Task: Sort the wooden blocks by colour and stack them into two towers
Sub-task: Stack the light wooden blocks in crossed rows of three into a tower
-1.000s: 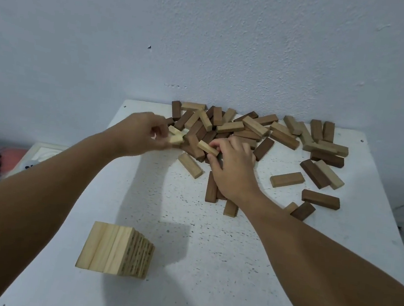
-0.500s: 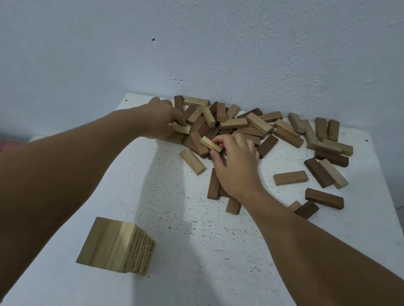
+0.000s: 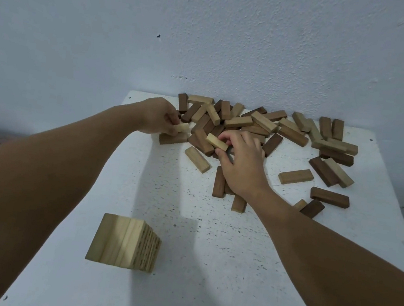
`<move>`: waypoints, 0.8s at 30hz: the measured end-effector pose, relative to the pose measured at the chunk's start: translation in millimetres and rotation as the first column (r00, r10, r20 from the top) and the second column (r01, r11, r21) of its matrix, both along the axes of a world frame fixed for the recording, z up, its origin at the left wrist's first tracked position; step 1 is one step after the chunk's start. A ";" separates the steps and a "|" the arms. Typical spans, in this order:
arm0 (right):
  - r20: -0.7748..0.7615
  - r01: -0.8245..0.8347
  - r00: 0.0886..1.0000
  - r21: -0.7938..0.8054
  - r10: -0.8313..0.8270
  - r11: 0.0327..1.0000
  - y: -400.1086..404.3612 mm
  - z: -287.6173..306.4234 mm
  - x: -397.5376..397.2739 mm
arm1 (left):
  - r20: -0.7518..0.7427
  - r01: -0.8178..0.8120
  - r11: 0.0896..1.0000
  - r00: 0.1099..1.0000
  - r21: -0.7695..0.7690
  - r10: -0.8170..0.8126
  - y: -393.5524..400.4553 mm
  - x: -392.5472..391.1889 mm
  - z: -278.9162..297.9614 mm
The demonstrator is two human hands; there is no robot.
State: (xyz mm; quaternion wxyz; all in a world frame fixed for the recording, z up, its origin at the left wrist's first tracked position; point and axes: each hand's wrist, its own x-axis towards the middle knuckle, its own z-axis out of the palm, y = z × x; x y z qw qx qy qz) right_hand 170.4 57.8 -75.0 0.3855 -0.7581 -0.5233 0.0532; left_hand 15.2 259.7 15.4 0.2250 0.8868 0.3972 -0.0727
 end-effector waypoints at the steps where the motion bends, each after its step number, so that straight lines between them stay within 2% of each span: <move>1: -0.005 -0.001 1.000 0.007 0.001 1.000 -0.3 0.2 -0.3 | 0.027 -0.021 1.000 0.999 -0.011 0.022 -2.6 -4.4 -1.5; 5: -0.015 -0.006 1.000 0.008 0.006 1.000 -2.5 2.7 0.0 | 0.167 -0.079 0.997 0.983 -0.027 0.082 -15.9 -19.4 3.5; 7: -0.070 0.012 0.997 -0.004 -0.012 1.000 -2.6 8.0 0.1 | 0.237 -0.078 0.996 0.968 -0.031 0.083 -23.8 -24.6 13.2; 9: -0.264 0.011 0.964 0.022 -0.005 1.000 -2.0 19.8 1.7 | 0.272 -0.055 0.998 0.961 -0.005 0.055 -33.2 -28.1 25.9; 11: -0.483 0.003 0.876 0.038 0.015 0.999 -3.1 36.1 4.8 | 0.297 -0.036 0.999 0.955 0.021 0.028 -44.6 -31.8 39.3; 12: -0.525 0.000 0.851 0.036 0.019 0.999 -5.2 43.8 6.8 | 0.308 -0.029 0.999 0.951 0.033 0.018 -50.7 -33.3 46.0; 17: -0.491 0.058 0.871 0.058 -0.022 0.997 -37.8 62.1 -1.6 | 0.361 0.002 0.997 0.932 0.073 -0.028 -89.8 -37.0 72.7; 24: -0.361 0.127 0.923 -0.043 -0.134 0.991 -137.5 59.1 -42.8 | 0.299 0.061 0.981 0.947 0.184 -0.115 -172.8 -48.3 93.8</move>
